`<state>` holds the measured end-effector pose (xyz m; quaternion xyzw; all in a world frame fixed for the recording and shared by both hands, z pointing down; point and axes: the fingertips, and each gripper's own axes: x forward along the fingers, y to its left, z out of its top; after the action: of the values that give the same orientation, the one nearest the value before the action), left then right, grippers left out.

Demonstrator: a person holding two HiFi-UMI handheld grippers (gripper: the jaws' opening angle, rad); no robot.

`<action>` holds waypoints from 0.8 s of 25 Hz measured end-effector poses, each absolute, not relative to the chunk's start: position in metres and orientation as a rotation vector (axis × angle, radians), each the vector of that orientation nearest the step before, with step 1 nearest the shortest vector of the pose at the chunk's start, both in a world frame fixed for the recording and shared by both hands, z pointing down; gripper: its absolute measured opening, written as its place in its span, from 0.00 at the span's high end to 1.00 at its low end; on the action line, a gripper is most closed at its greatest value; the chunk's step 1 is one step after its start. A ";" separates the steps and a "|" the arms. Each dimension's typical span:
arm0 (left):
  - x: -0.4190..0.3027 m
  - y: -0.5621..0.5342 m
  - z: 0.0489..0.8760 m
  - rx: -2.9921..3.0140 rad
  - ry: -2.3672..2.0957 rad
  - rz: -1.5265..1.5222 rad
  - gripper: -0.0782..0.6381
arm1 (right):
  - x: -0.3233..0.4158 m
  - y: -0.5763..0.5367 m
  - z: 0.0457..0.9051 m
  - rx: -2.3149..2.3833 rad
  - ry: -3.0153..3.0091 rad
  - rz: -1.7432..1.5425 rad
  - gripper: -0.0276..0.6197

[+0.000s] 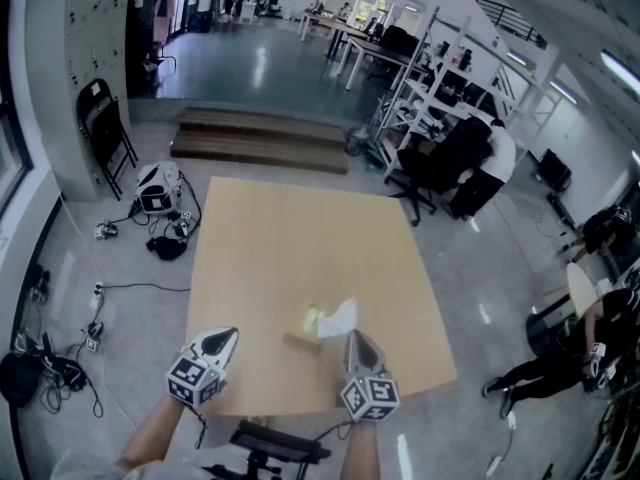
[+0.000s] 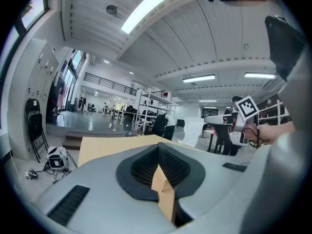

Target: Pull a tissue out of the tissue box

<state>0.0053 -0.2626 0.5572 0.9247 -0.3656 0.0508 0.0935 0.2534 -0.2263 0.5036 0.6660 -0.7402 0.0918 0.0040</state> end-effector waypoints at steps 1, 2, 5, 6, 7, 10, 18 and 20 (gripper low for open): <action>0.003 -0.261 0.555 2.748 -1.088 0.149 0.88 | 0.250 -0.219 0.502 2.093 -2.321 0.288 0.95; 0.002 -0.259 0.554 2.754 -1.086 0.147 0.88 | 0.248 -0.212 0.501 2.099 -2.321 0.288 0.95; -0.002 -0.249 0.550 2.766 -1.080 0.138 0.88 | 0.242 -0.191 0.506 2.114 -2.312 0.281 0.95; -0.003 -0.246 0.548 2.771 -1.077 0.129 0.88 | 0.241 -0.184 0.508 2.117 -2.309 0.280 0.95; -0.004 -0.242 0.546 2.776 -1.075 0.120 0.88 | 0.239 -0.178 0.509 2.121 -2.304 0.282 0.95; -0.008 -0.233 0.543 2.790 -1.071 0.103 0.88 | 0.234 -0.158 0.513 2.140 -2.299 0.291 0.95; -0.018 -0.216 0.542 2.797 -1.080 0.069 0.88 | 0.222 -0.114 0.509 2.184 -2.308 0.252 0.95; -0.021 -0.211 0.538 2.790 -1.079 0.050 0.88 | 0.220 -0.104 0.506 2.196 -2.300 0.241 0.95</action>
<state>-0.0205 -0.2114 0.5383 0.9300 -0.3595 0.0166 0.0747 0.2197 -0.1035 0.5064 0.6883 -0.7211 0.0756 -0.0238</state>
